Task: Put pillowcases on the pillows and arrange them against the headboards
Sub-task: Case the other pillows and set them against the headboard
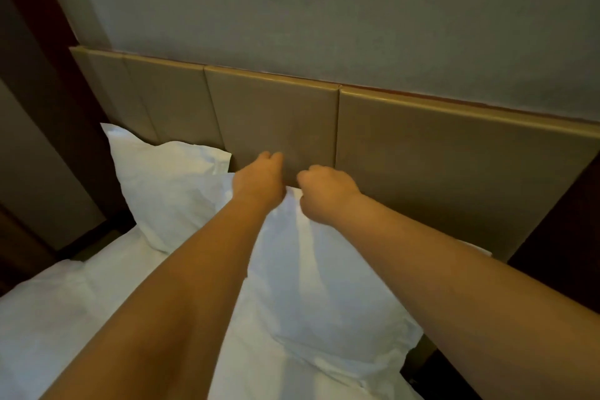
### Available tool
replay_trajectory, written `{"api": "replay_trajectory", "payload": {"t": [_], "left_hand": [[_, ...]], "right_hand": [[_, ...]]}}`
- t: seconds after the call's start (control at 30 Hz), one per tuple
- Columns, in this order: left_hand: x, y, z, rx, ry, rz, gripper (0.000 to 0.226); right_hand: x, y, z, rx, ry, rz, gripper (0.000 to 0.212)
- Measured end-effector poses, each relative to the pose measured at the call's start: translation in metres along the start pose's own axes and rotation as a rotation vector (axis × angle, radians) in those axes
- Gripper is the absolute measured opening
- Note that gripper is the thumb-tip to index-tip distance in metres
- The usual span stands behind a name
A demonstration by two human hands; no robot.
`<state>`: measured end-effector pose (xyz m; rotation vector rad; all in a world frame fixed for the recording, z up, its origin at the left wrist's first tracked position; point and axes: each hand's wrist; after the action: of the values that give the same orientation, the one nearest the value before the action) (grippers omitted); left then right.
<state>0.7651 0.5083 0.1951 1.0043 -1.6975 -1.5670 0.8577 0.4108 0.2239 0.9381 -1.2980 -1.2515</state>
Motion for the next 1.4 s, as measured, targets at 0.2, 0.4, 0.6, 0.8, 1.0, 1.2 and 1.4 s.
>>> {"api": "replay_trajectory", "payload": {"t": [0.2,0.4,0.6,0.8,1.0,1.2,1.4], "left_hand": [[-0.024,0.016,0.103,0.063,0.328,0.064,0.034],[-0.055,0.021,0.192,0.05,0.515,0.135,0.024],[-0.116,0.006,0.225,0.038,0.561,0.15,0.035],[-0.173,-0.009,0.211,-0.115,0.309,0.292,0.044],[-0.175,-0.021,0.214,-0.242,0.242,0.265,0.028],[-0.167,-0.036,0.219,-0.172,0.233,-0.006,0.033],[-0.159,-0.048,0.211,-0.047,0.235,-0.092,0.032]], "right_hand": [[-0.062,0.016,0.05,-0.007,0.1,0.059,0.017],[-0.146,0.044,0.092,-0.03,0.186,0.124,0.005],[-0.226,0.036,0.119,-0.034,0.221,0.151,0.018],[-0.284,0.022,0.141,-0.094,0.047,0.368,0.04],[-0.293,0.007,0.131,-0.12,0.122,0.265,0.025],[-0.293,0.012,0.134,-0.099,0.122,0.275,0.021],[-0.273,0.021,0.128,0.0,0.144,0.256,0.024]]}}
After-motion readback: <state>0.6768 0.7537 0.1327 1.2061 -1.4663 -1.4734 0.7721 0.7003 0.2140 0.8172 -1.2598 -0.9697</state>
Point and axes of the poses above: each hand's wrist, its own x-axis away from the middle knuckle, its own y-axis out of the back of the hand, z = x × y, and after that the axes turned 11 degrees about z, right-handed
